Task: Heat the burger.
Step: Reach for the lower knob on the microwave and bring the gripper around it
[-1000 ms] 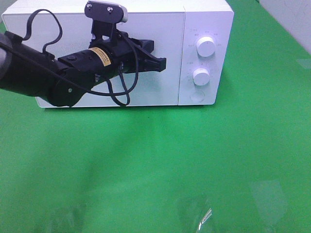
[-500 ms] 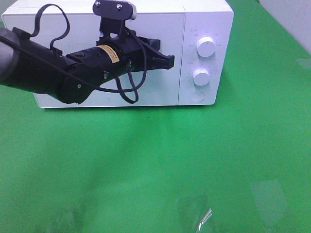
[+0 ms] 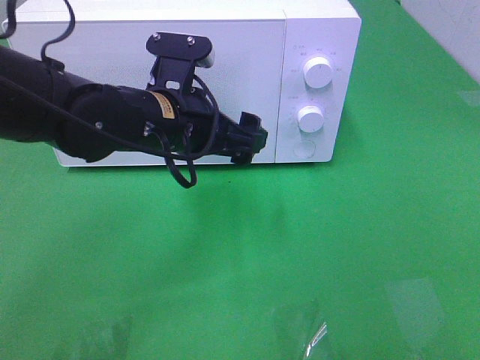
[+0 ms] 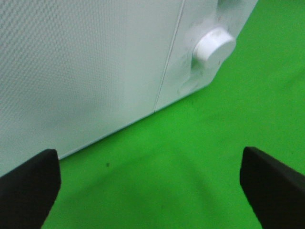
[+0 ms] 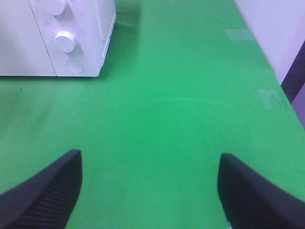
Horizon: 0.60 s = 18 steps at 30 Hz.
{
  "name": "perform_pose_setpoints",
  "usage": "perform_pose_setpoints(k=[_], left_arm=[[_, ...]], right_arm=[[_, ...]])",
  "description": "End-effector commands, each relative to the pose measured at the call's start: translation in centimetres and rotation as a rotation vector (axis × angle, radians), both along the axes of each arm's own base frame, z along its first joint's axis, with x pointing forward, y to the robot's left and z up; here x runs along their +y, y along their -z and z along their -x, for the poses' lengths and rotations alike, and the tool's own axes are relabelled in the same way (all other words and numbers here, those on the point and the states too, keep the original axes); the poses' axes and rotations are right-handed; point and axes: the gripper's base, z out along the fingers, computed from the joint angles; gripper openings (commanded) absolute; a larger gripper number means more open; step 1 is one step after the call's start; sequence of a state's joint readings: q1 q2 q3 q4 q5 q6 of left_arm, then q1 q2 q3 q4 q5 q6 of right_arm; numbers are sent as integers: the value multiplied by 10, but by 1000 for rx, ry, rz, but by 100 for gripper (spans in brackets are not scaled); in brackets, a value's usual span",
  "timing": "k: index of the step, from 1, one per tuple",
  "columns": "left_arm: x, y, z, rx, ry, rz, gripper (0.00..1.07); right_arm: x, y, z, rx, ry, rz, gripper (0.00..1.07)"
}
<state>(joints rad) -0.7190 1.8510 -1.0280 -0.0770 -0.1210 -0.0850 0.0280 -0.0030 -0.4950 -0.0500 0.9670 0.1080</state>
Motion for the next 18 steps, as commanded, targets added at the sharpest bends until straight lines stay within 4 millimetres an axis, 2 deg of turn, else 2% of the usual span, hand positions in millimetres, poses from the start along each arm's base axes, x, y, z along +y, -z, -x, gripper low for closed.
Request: perform_pose_setpoints(k=[1, 4, 9, 11, 12, 13, 18], left_arm=[[10, -9, 17, 165, -2, -90, 101], [22, -21, 33, 306, -27, -150, 101], [29, -32, 43, 358, -21, -190, 101], [43, -50, 60, 433, -8, -256, 101], [43, -50, 60, 433, -8, -256, 101], [49, -58, 67, 446, -2, -280, 101], [58, -68, 69, 448, -15, -285, 101]], right_arm=[[0, 0, 4, -32, -4, 6, 75], [0, 0, 4, -32, -4, 6, 75], [0, 0, 4, -32, -4, 6, 75], [0, 0, 4, -32, -4, 6, 75], [0, 0, 4, -32, -4, 6, 75], [0, 0, 4, -32, -4, 6, 75], [0, 0, 4, -32, -4, 6, 75]])
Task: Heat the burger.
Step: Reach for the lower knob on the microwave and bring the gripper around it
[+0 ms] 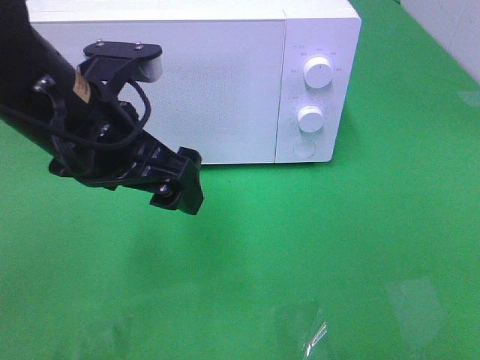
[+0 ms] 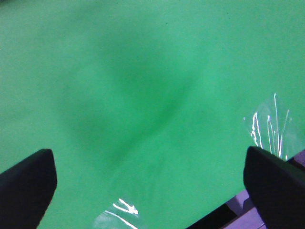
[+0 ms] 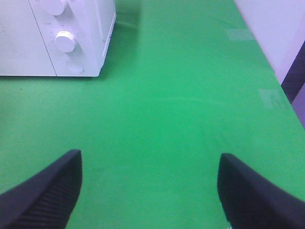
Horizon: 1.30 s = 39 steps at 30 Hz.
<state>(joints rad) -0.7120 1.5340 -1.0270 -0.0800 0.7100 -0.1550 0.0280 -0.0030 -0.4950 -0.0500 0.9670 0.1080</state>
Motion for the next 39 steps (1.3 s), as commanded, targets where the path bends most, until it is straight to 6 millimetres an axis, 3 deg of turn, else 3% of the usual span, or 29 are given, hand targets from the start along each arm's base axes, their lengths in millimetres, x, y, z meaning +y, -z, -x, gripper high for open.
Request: perform_pose_setpoints(k=[1, 2, 4, 5, 8, 9, 10, 13, 15, 16, 21, 27, 39], left_arm=[[16, -10, 0, 17, -39, -17, 101], [16, -10, 0, 17, -39, -17, 101], [48, -16, -9, 65, -142, -48, 101], [48, -16, -9, 65, -142, -48, 101], [82, -21, -17, 102, -244, -73, 101], [82, -21, -17, 102, -244, -73, 101], [101, -23, -19, 130, -310, -83, 101], [110, -24, -20, 147, -340, -90, 101], [142, -28, -20, 187, -411, -115, 101], [142, -28, -20, 187, -411, -115, 101], [180, -37, -12, 205, -517, -122, 101], [198, -42, 8, 179, -582, -109, 101], [200, -39, 82, 15, -582, -92, 101]], right_arm=[[0, 0, 4, -32, -4, 6, 75], [0, 0, 4, -32, -4, 6, 75], [0, 0, 4, -32, -4, 6, 75], [0, 0, 4, -32, -4, 6, 75], [0, 0, 4, -32, -4, 6, 75], [0, 0, 4, -32, -4, 6, 75], [0, 0, 4, -32, -4, 6, 75], [0, 0, 4, -32, -4, 6, 75], [0, 0, 4, -32, -4, 6, 75], [0, 0, 4, -32, -4, 6, 75], [0, 0, 4, -32, -4, 6, 75], [0, 0, 4, -32, -4, 6, 75], [0, 0, 4, -32, -4, 6, 75]])
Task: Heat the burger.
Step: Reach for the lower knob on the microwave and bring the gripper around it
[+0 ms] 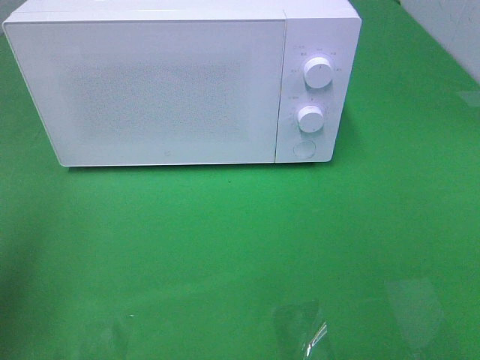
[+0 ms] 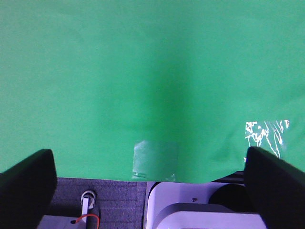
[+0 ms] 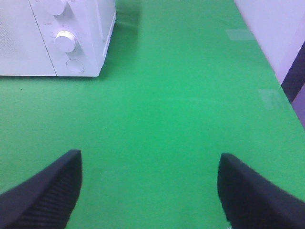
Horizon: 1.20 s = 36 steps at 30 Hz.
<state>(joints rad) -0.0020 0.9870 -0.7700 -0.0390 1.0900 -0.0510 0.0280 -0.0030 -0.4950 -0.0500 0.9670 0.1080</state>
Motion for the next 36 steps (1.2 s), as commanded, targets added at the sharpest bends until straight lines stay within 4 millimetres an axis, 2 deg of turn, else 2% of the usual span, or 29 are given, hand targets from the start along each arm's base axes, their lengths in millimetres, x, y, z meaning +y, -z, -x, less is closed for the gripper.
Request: perform_pose_setpoints(k=[1, 3, 6, 9, 14, 16, 21, 22, 25, 29, 36], left_arm=[[1, 3, 13, -39, 1, -4, 101], [1, 11, 35, -86, 0, -4, 101], [1, 13, 41, -102, 0, -4, 101], [1, 20, 62, -178, -1, -4, 101], [1, 15, 81, -248, 0, -14, 101], [3, 13, 101, -326, 0, -29, 101], [3, 9, 111, -399, -1, -30, 101], [3, 6, 124, -481, -2, -30, 101], [3, 5, 128, -508, -2, -30, 101], [3, 2, 150, -648, -4, -30, 101], [3, 2, 164, -737, -6, -30, 101]], right_arm=[[0, 0, 4, -32, -4, 6, 75], [0, 0, 4, -32, -4, 6, 75], [0, 0, 4, -32, -4, 6, 75], [0, 0, 4, -32, -4, 6, 75], [0, 0, 4, -32, -4, 6, 75], [0, 0, 4, -32, -4, 6, 75], [0, 0, 4, -32, -4, 6, 75], [0, 0, 4, -32, -4, 6, 75], [0, 0, 4, -32, -4, 6, 75], [0, 0, 4, -32, -4, 6, 75], [0, 0, 4, -32, -4, 6, 75]])
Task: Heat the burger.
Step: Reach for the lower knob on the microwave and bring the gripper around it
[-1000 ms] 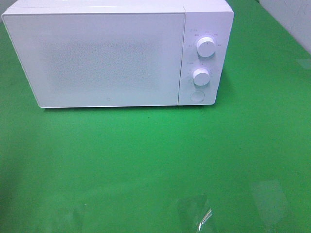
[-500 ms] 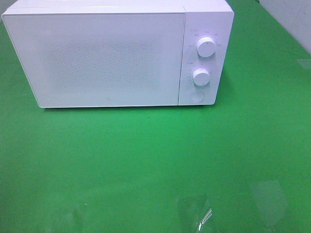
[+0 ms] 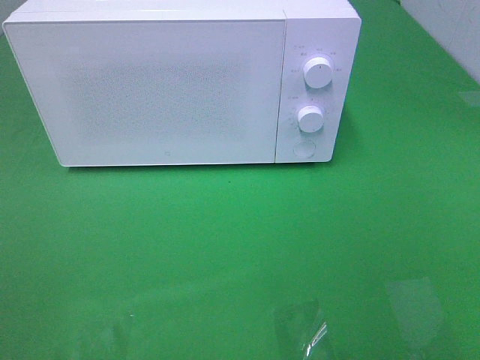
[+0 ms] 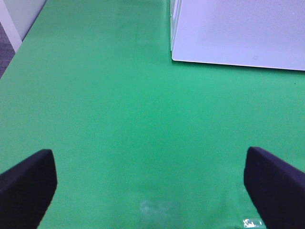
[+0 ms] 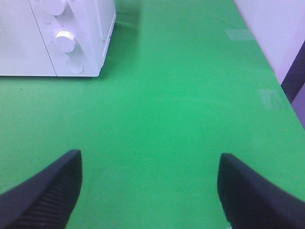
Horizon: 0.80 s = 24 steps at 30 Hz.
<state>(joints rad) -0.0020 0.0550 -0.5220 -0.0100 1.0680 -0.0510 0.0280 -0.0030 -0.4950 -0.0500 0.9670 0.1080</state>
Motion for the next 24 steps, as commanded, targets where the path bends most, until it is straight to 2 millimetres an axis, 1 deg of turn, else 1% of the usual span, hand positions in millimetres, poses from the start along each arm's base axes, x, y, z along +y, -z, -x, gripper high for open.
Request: perform_pose_setpoints(k=[1, 4, 24], left_arm=[[0, 1, 8, -43, 0, -3, 101], [0, 2, 13, -78, 0, -3, 101], [0, 2, 13, -76, 0, -2, 101]], right_arm=[[0, 0, 4, -32, -4, 6, 75], [0, 0, 4, -32, -4, 6, 75], [0, 0, 4, -32, -4, 6, 75]])
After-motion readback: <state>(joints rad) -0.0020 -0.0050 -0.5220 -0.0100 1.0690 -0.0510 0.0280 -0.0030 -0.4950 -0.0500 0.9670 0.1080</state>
